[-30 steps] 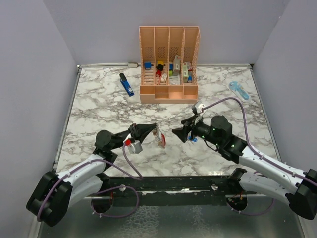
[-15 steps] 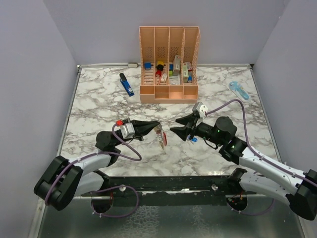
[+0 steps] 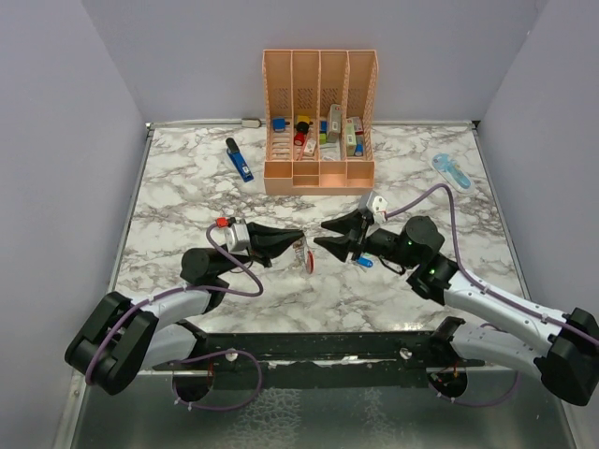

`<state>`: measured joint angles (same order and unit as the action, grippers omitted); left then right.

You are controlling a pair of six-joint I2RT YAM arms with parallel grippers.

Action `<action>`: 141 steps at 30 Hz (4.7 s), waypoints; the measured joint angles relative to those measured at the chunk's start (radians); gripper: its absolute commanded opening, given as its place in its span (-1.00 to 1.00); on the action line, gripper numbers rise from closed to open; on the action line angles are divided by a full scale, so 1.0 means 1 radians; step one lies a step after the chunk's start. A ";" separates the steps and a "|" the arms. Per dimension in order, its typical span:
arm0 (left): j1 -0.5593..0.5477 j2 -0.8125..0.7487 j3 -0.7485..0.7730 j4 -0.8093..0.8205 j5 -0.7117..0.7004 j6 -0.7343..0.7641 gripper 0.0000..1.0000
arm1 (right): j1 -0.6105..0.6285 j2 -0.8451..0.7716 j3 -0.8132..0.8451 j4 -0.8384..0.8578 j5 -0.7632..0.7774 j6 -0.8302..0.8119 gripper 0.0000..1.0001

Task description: Put the keys on the keyring

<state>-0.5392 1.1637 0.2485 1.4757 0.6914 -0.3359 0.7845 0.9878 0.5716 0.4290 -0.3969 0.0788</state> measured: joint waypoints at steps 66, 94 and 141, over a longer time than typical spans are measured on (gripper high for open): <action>0.074 -0.082 0.183 -0.477 0.160 0.223 -0.06 | 0.006 -0.007 0.129 -0.251 0.021 0.086 -0.98; 0.111 -0.079 0.409 -0.903 0.247 0.453 -0.03 | 0.006 0.541 0.960 -1.277 0.475 0.594 -0.98; -0.179 -0.076 0.344 -1.115 -0.093 0.220 -0.27 | -0.079 0.796 1.351 -1.663 0.443 1.372 -0.98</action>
<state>-0.7185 1.0874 0.5922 0.3603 0.5980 -0.1158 0.7055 1.7840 1.9228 -1.2339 0.0460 1.4509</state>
